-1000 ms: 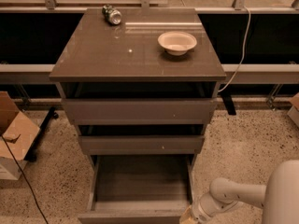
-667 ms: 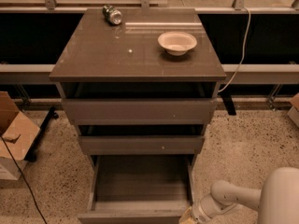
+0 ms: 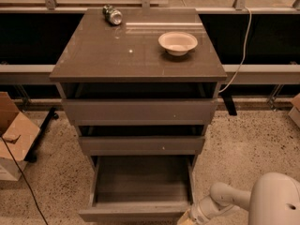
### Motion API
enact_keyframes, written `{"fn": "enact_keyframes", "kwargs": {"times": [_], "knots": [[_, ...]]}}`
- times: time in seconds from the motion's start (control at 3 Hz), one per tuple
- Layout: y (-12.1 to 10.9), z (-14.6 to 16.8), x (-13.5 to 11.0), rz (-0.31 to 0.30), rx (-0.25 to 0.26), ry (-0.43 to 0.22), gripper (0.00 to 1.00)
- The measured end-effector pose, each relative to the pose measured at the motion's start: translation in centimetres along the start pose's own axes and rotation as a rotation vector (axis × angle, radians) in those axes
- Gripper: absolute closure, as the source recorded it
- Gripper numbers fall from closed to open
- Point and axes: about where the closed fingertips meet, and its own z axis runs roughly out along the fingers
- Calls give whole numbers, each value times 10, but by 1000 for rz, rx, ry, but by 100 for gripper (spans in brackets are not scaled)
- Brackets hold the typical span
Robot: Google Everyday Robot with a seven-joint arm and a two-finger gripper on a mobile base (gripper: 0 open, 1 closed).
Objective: Close bottom drawer
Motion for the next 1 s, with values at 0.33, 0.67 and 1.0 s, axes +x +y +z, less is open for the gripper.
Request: {"fn": "enact_keyframes", "kwargs": {"times": [0.33, 0.67, 1.0], "knots": [[-15, 3, -15, -34, 54, -51, 100], [-16, 4, -16, -37, 56, -53, 100], [-40, 6, -45, -100, 97, -78, 100]]}}
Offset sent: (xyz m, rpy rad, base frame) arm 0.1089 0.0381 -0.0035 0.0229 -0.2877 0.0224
